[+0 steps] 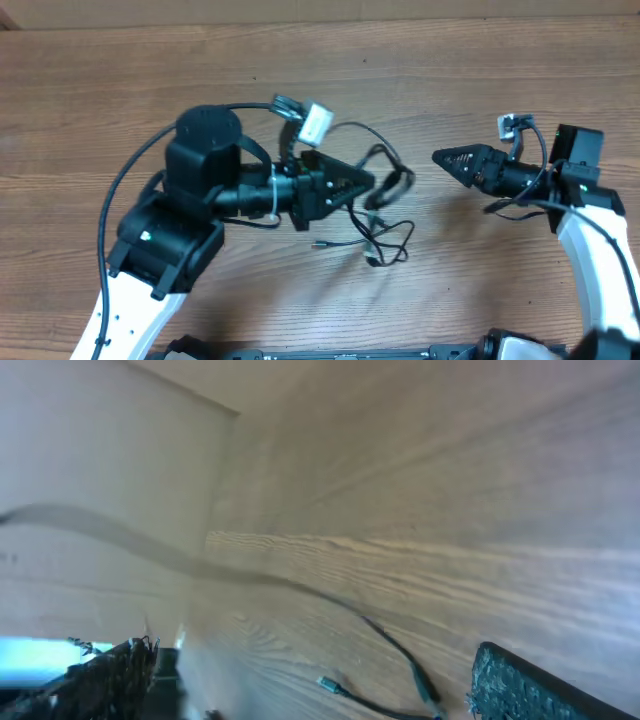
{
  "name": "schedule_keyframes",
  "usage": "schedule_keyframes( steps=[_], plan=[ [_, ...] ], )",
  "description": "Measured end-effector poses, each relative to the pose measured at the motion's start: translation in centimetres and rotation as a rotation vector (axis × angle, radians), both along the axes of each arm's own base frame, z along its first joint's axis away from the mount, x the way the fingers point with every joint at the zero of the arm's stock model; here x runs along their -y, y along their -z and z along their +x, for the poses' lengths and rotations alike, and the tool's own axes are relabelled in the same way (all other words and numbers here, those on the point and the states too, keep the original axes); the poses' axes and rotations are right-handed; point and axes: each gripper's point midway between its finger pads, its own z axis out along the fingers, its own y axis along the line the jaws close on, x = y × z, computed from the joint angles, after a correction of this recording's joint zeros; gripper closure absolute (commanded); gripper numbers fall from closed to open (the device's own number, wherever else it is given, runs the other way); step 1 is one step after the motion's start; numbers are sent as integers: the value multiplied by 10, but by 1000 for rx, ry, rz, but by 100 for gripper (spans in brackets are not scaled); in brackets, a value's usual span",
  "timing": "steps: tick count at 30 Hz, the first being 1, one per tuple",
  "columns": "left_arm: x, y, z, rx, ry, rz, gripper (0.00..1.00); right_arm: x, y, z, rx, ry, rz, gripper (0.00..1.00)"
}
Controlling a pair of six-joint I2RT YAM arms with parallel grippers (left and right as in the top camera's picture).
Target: Untangle cables
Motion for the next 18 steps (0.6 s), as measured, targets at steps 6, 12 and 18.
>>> schedule_keyframes(
  steps=[6,12,18],
  plan=[
    [-11,0,12,4,-46,1,96,-13,-63,-29,323,-70,-96,0],
    [-10,0,12,41,-38,8,96,-36,-109,-70,521,-188,-55,2],
    [-10,-1,12,107,-24,19,96,-45,-120,-87,559,-273,16,2]
  ],
)
